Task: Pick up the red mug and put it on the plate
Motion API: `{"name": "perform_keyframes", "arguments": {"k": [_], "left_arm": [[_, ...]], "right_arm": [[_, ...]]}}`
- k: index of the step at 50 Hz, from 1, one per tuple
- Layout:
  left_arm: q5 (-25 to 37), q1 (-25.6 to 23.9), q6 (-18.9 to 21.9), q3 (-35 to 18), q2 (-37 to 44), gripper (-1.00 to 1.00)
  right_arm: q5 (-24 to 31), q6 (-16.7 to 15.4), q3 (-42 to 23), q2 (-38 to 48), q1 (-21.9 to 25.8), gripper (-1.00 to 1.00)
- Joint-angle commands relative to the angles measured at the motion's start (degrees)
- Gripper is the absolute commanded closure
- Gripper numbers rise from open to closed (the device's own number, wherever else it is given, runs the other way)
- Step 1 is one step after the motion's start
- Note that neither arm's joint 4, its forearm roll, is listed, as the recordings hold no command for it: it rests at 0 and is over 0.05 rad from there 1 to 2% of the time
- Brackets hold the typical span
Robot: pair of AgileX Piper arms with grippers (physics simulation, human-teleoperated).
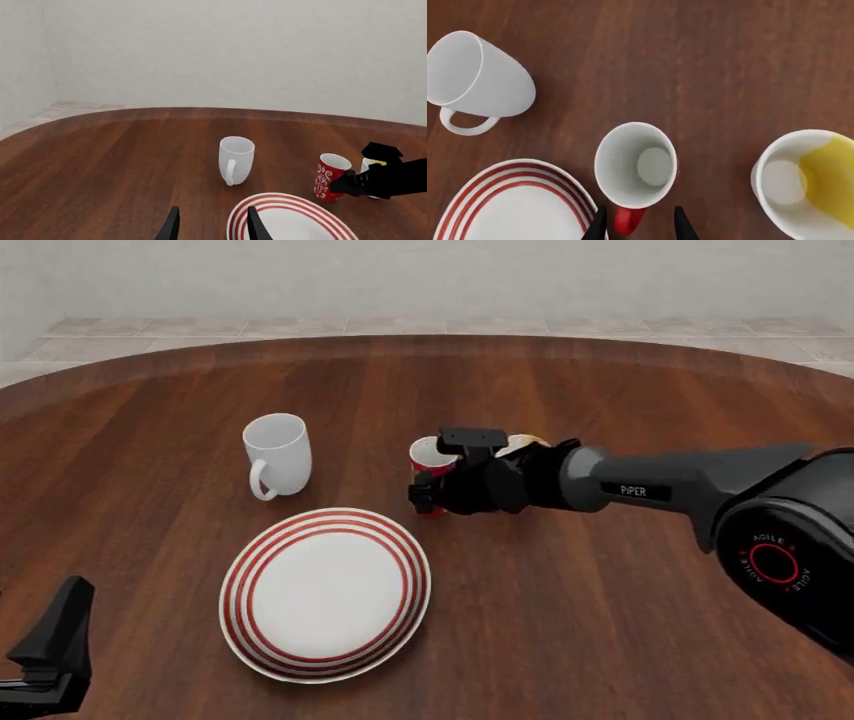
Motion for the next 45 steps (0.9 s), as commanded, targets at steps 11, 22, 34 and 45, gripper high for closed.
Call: {"name": "perform_keyframes", "arguments": {"k": [11,22,34,45], "left_arm": [[0.0,0.0,-0.2,-0.1,0.0,-1.0],[0.5,0.0,-0.3,-0.5,0.0,-1.0],[0.1,-0.1,-0.1,-0.2,0.0,-1.0],[0.2,-0.2,0.1,-0.3,0.0,-1.0]], "right_arm": [[0.2,1.0,0.8,-0.4,0.3,1.0],[1.0,-0.6,-0.3,-1.3,1.3,1.0],[2.4,-4.7,0.1,-8.1,2.9,1.0],[3.6,-9.1,2.5,-15.5,3.8,1.0]]}}
